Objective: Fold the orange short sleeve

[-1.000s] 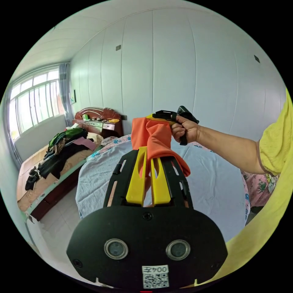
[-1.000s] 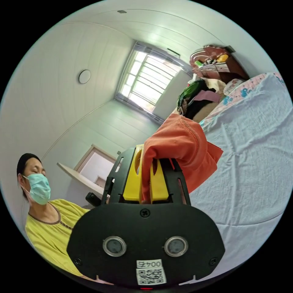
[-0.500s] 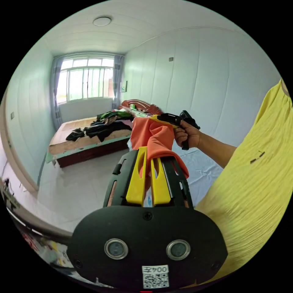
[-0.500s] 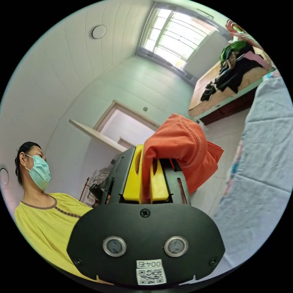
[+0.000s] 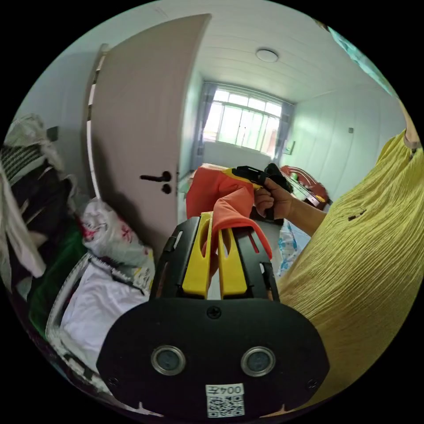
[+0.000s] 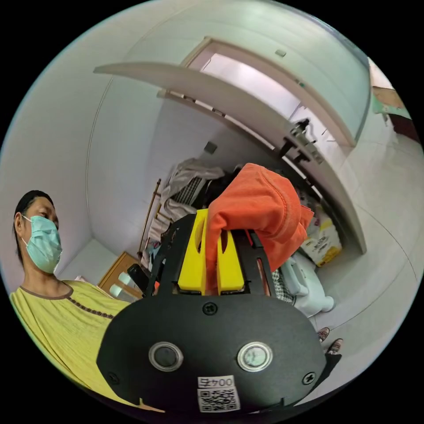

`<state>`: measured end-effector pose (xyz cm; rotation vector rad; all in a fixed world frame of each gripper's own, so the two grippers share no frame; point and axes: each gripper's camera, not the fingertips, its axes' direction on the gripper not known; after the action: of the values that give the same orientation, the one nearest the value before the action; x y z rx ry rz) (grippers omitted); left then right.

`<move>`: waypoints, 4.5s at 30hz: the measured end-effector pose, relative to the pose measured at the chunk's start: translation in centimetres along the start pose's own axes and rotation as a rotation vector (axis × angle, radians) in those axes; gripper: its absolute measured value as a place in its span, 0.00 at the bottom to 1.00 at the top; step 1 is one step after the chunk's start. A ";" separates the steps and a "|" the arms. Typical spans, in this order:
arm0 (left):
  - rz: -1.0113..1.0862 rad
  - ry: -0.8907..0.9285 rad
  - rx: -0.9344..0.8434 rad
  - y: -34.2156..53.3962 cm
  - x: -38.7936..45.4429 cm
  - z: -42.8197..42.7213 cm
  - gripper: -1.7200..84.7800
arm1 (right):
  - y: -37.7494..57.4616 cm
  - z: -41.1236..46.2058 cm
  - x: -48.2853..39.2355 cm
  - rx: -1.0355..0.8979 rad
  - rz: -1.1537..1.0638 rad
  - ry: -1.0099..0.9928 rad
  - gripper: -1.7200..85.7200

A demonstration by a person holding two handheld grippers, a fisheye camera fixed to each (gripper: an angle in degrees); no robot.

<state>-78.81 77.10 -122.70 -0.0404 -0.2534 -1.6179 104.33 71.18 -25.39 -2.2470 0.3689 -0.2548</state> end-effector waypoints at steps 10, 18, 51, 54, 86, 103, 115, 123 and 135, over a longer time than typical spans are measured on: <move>-0.240 -0.347 0.032 3.1 -17.5 -27.8 0.02 | -3.1 35.5 0.9 -0.405 -0.069 -0.107 0.05; -0.102 -0.415 0.043 0.5 -31.5 -43.4 0.02 | -4.5 54.0 -1.8 -0.360 -0.182 -0.014 0.05; -0.476 -0.104 -0.514 18.4 -50.5 -59.8 0.09 | 8.7 80.7 3.8 -0.715 -0.387 0.818 0.15; -0.595 -0.216 -0.493 18.2 -50.9 -58.7 0.14 | 5.6 86.6 3.9 -0.755 -0.464 0.784 0.17; -0.562 -0.564 -0.559 21.5 -42.0 -46.2 0.12 | -11.7 88.0 -16.8 -0.799 -0.407 0.842 0.09; -0.425 -0.473 -0.582 26.4 -29.1 -36.1 0.14 | -17.7 68.0 -41.6 -0.715 -0.317 0.899 0.11; 0.276 0.386 -0.156 17.8 7.1 -22.9 0.03 | -7.3 21.5 -82.4 0.237 -0.080 1.125 0.08; 0.636 0.908 -0.150 26.1 42.5 -16.7 0.03 | 14.4 -0.4 -107.3 0.695 0.308 1.500 0.05; 0.784 1.475 -0.227 42.4 78.8 -10.9 0.03 | 36.2 -21.6 -137.8 1.125 0.880 2.030 0.08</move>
<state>-40.67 -4.06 -113.23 0.7600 0.9726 -0.5758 -37.67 81.22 -47.58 0.0377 1.5489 -1.6129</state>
